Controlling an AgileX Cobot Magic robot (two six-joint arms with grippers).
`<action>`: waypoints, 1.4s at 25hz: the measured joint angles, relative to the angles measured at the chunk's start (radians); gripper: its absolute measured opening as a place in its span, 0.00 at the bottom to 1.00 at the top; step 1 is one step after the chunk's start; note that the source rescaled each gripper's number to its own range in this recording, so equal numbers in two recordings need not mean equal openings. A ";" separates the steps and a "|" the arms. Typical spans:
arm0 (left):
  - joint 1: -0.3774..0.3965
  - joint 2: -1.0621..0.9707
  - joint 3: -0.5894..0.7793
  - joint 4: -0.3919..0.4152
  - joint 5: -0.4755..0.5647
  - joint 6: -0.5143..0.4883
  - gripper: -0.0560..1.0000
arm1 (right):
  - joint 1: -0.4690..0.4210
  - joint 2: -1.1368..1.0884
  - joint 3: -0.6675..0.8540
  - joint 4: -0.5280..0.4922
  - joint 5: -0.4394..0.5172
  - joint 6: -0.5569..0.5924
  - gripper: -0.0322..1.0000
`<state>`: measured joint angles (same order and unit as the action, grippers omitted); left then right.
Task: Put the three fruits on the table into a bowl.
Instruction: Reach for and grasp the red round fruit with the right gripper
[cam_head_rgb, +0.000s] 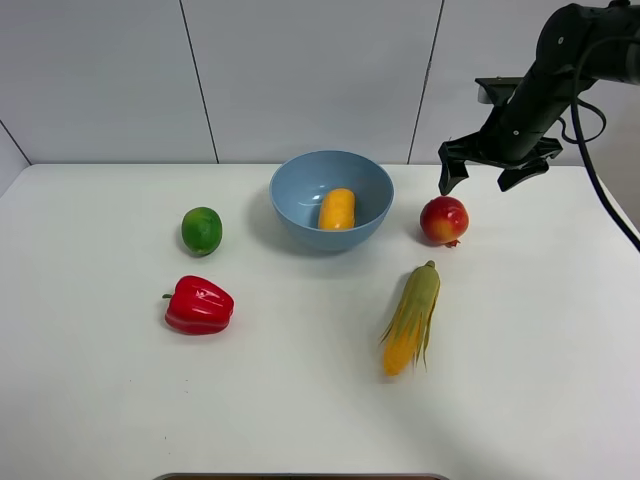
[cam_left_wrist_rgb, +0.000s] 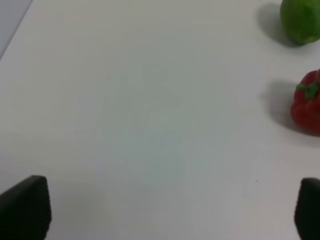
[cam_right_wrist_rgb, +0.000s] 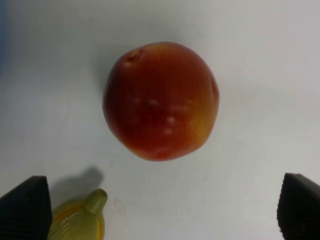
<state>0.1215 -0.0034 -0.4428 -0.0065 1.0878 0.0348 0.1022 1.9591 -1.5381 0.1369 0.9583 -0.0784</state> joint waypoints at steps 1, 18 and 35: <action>0.000 0.000 0.000 0.000 0.000 0.000 1.00 | 0.000 0.005 0.000 0.000 -0.002 0.000 0.93; 0.000 0.000 0.000 0.000 0.000 0.000 1.00 | 0.000 0.122 0.000 0.027 -0.077 -0.025 0.94; 0.000 0.000 0.000 0.000 0.000 0.000 1.00 | 0.000 0.198 0.000 0.037 -0.135 -0.035 0.94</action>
<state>0.1215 -0.0034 -0.4428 -0.0065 1.0878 0.0348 0.1022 2.1572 -1.5381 0.1736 0.8233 -0.1135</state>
